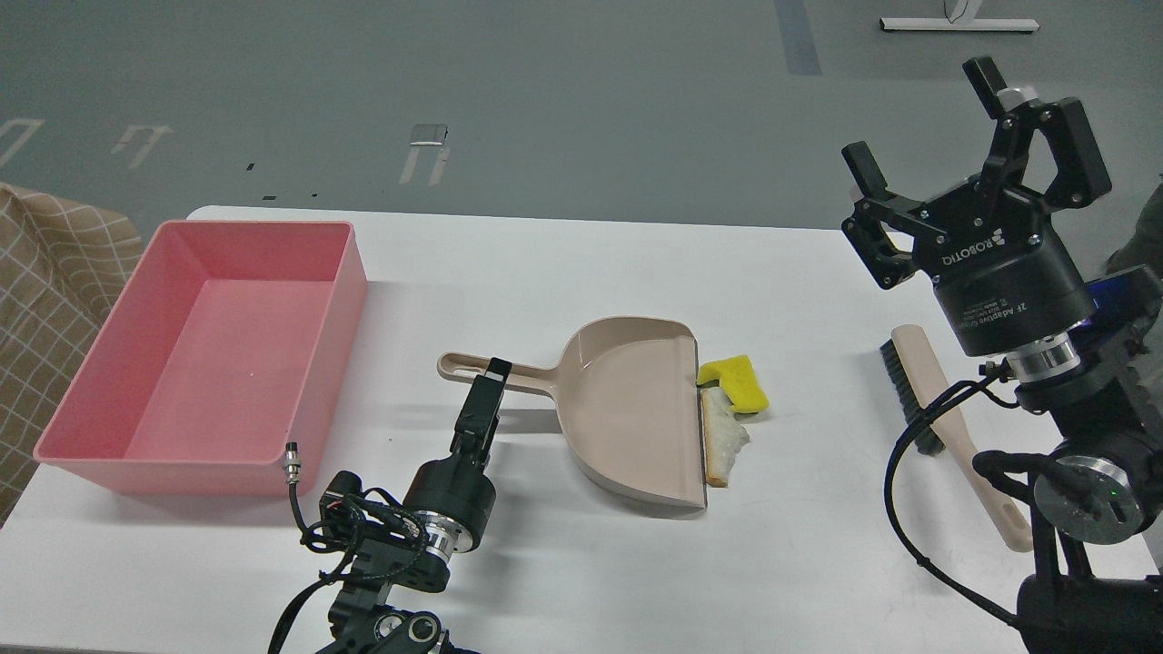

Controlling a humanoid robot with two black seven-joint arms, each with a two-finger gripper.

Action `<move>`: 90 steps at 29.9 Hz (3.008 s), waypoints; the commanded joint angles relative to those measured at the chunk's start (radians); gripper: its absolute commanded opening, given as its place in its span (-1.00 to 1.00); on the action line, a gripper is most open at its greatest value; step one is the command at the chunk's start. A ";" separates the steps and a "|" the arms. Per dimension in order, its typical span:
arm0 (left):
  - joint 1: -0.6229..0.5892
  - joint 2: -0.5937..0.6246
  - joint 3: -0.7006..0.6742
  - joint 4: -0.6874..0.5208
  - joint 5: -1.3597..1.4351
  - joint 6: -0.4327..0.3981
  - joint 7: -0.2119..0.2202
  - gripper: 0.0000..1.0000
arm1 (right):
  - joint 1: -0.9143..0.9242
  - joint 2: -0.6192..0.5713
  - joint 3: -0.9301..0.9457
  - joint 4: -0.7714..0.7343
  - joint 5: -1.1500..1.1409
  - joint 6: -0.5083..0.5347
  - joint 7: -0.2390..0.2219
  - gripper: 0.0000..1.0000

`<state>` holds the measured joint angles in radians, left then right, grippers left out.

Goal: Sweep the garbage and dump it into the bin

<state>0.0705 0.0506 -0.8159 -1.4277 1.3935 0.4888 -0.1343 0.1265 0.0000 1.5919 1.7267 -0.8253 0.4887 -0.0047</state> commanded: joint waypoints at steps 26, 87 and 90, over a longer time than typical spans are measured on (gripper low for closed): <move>-0.146 -0.003 0.000 0.231 -0.120 0.000 -0.091 0.91 | -0.002 0.000 0.000 0.002 0.002 0.000 0.000 1.00; -0.152 0.015 0.012 0.239 -0.142 0.000 -0.280 -0.84 | 0.079 0.000 0.175 -0.009 0.115 0.000 -0.058 1.00; -0.150 0.017 0.014 0.237 -0.140 0.000 -0.295 -0.83 | 0.076 0.000 0.177 -0.010 0.150 0.000 -0.057 1.00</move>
<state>-0.0820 0.0661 -0.8038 -1.1889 1.2512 0.4887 -0.4126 0.2050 0.0000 1.7643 1.7197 -0.7155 0.4881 -0.0607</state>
